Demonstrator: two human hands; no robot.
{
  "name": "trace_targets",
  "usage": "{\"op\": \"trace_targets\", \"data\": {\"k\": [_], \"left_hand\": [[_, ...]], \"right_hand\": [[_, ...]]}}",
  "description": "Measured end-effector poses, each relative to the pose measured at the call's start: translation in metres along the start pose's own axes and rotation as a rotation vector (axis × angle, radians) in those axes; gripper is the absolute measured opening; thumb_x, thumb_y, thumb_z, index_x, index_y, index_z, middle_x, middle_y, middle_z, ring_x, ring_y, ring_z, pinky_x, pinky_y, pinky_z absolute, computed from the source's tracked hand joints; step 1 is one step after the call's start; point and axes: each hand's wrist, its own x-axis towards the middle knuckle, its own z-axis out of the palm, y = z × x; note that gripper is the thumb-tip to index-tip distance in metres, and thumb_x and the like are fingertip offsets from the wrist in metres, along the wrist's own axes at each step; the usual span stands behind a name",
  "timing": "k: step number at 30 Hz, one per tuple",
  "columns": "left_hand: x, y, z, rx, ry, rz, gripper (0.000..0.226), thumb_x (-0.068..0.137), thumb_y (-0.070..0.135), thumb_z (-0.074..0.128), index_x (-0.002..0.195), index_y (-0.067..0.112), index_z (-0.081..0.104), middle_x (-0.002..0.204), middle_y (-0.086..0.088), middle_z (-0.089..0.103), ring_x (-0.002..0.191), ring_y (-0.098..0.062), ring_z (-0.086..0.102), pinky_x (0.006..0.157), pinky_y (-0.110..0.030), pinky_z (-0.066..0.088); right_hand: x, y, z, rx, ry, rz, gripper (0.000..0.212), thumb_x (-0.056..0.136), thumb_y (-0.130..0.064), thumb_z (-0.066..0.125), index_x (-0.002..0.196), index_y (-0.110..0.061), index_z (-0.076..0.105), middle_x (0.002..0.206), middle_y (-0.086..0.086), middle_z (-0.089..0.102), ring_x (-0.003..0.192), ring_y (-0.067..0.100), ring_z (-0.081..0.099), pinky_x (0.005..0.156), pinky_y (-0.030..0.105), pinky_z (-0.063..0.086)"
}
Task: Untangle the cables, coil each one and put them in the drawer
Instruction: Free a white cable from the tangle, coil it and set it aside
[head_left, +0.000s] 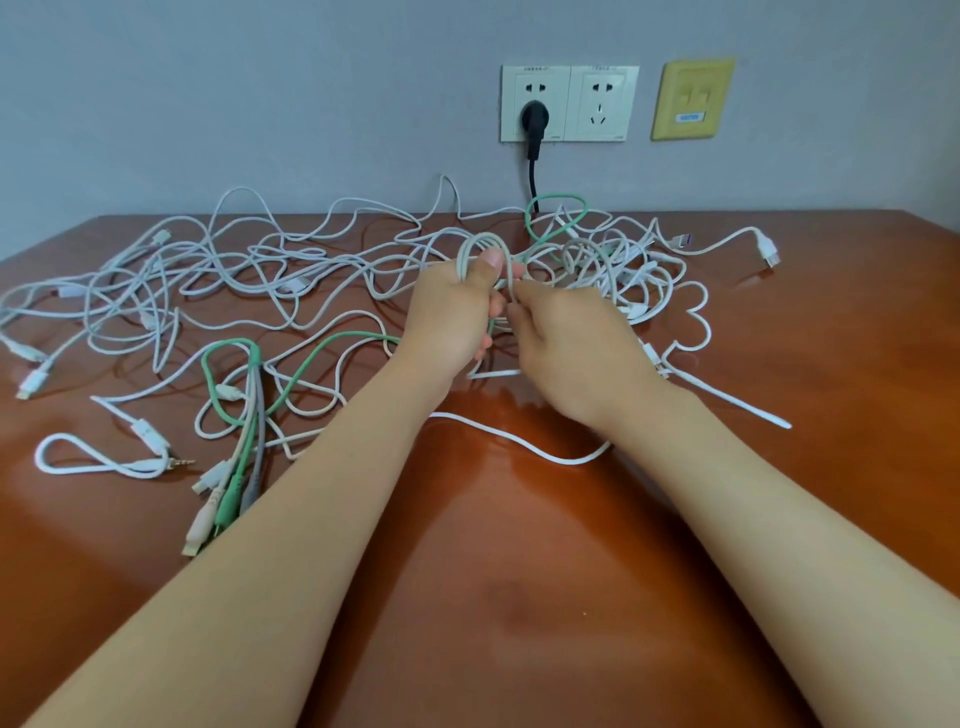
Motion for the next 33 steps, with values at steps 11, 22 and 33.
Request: {"op": "trace_targets", "data": {"k": [11, 22, 33], "left_hand": [[0.000, 0.000, -0.002, 0.575, 0.113, 0.270, 0.031, 0.098, 0.029, 0.043, 0.073, 0.017, 0.058, 0.068, 0.002, 0.055, 0.082, -0.029, 0.057, 0.069, -0.031, 0.034], [0.007, 0.008, -0.010, -0.339, 0.130, -0.143, 0.033, 0.102, 0.026, 0.034, 0.075, 0.014, 0.046, 0.051, 0.005, 0.062, 0.041, -0.006, 0.060, 0.051, -0.023, 0.053], [0.013, 0.010, -0.024, -0.347, 0.198, -0.215, 0.035, 0.103, 0.030, 0.032, 0.072, 0.019, 0.044, 0.031, 0.014, 0.036, 0.026, -0.001, 0.026, 0.033, -0.010, 0.022]], "right_hand": [[-0.001, -0.001, -0.001, 0.007, -0.054, -0.046, 0.026, 0.096, -0.024, 0.036, 0.108, -0.008, 0.053, 0.099, 0.022, 0.062, 0.091, 0.040, 0.055, 0.067, 0.036, 0.035], [-0.004, -0.001, -0.008, -0.081, -0.097, -0.119, 0.025, 0.097, -0.035, 0.036, 0.086, -0.018, 0.050, 0.094, 0.010, 0.064, 0.096, 0.031, 0.054, 0.066, 0.029, 0.023], [-0.002, 0.001, -0.008, -0.033, 0.031, -0.246, 0.014, 0.090, -0.024, 0.048, 0.095, -0.014, 0.057, 0.073, -0.003, 0.053, 0.088, 0.031, 0.057, 0.071, 0.029, 0.023]]}}
